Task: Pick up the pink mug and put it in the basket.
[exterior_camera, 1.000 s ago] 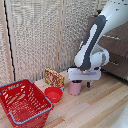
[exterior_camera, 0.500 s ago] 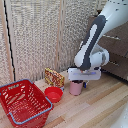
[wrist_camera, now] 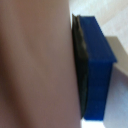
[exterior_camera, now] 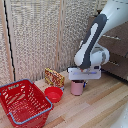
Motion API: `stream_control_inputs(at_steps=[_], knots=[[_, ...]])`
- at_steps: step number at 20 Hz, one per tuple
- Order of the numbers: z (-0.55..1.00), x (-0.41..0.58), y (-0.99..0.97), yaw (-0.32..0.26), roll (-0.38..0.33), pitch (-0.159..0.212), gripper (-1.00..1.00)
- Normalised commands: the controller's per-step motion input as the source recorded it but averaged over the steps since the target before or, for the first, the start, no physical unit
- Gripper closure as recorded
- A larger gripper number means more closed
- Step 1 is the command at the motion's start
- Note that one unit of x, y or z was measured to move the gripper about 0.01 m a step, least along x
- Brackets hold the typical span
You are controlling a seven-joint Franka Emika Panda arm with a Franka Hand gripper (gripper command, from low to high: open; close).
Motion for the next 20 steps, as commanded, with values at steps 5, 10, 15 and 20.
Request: stream_control_inputs(at_steps=[5,10,15,20], knots=[[0.66,0.162,0.00,0.000,0.032,0.085,1.00],[0.64,0.187,0.00,0.009,0.017,0.020,1.00],[0.69,0.229,0.00,0.055,0.000,0.000,1.00],[0.69,0.338,0.10,0.114,-0.002,0.000,1.00]])
